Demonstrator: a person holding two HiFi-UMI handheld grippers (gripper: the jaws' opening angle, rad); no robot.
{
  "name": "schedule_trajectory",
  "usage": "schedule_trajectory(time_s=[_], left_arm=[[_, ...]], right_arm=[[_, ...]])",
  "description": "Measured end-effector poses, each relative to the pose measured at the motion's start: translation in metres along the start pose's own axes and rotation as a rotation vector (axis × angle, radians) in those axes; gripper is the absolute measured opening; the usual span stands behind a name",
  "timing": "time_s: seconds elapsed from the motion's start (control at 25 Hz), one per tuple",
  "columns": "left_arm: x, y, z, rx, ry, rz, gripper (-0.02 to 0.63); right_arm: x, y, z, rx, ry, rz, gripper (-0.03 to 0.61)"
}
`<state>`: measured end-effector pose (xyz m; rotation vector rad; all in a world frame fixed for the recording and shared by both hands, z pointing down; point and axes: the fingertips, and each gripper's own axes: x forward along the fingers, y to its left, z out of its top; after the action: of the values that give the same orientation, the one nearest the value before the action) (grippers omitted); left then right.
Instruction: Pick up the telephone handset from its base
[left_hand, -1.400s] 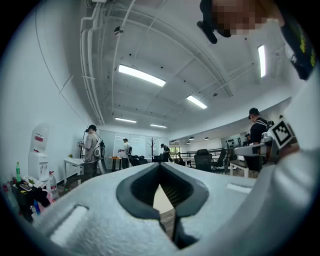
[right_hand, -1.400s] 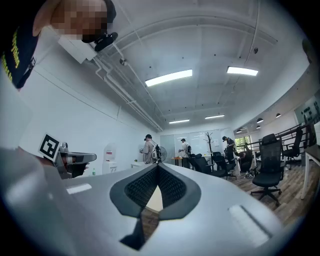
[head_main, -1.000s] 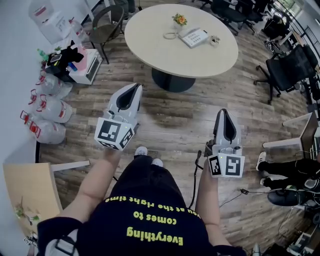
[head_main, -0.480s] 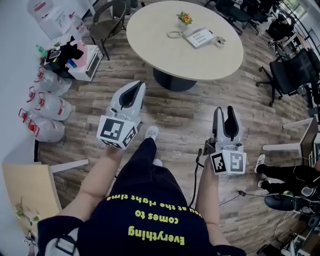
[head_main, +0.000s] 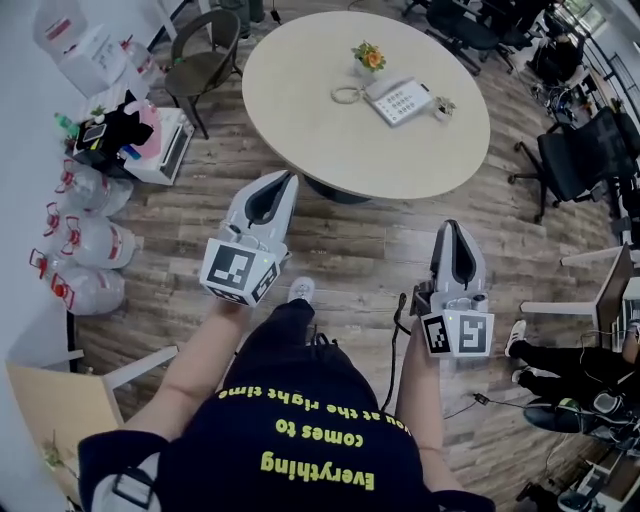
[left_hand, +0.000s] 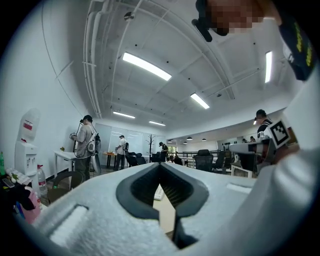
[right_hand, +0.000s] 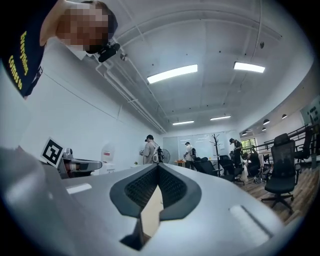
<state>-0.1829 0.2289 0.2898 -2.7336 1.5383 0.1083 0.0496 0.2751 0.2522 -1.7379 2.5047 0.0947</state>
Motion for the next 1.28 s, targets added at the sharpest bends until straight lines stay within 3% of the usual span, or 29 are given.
schedule_trajectory(time_s=[0.2,0.32,0.52,0.76,1.0,1.16,1.28], left_arm=[[0.045,0.034,0.001,0.013,-0.005,-0.051,0.006],[0.07,0.048,0.005,0.009,-0.011,-0.08,0.08],[0.1,0.06,-0.001,-0.009,0.012,-0.122,0.183],[0.124,0.067,-0.004,-0.021,0.021,-0.13,0.216],[0.161,0.078,-0.009,-0.015,0.033,-0.108,0.216],[0.198,0.08,-0.018,-0.01,0.04,-0.08,0.216],[0.236,0.082,-0.024,-0.011,0.041,-0.059,0.216]], right_arm=[[0.056,-0.006,-0.003,-0.009,0.003,-0.035,0.028],[0.082,-0.009,-0.008,0.007,0.011,-0.054,0.109],[0.107,-0.014,-0.013,0.014,0.025,-0.07,0.18],[0.129,-0.029,-0.006,0.03,-0.028,-0.086,0.311],[0.174,-0.045,-0.012,0.105,-0.051,-0.007,0.325],[0.207,-0.071,-0.027,0.14,-0.025,0.059,0.285],[0.235,-0.098,-0.031,0.102,-0.022,0.095,0.25]])
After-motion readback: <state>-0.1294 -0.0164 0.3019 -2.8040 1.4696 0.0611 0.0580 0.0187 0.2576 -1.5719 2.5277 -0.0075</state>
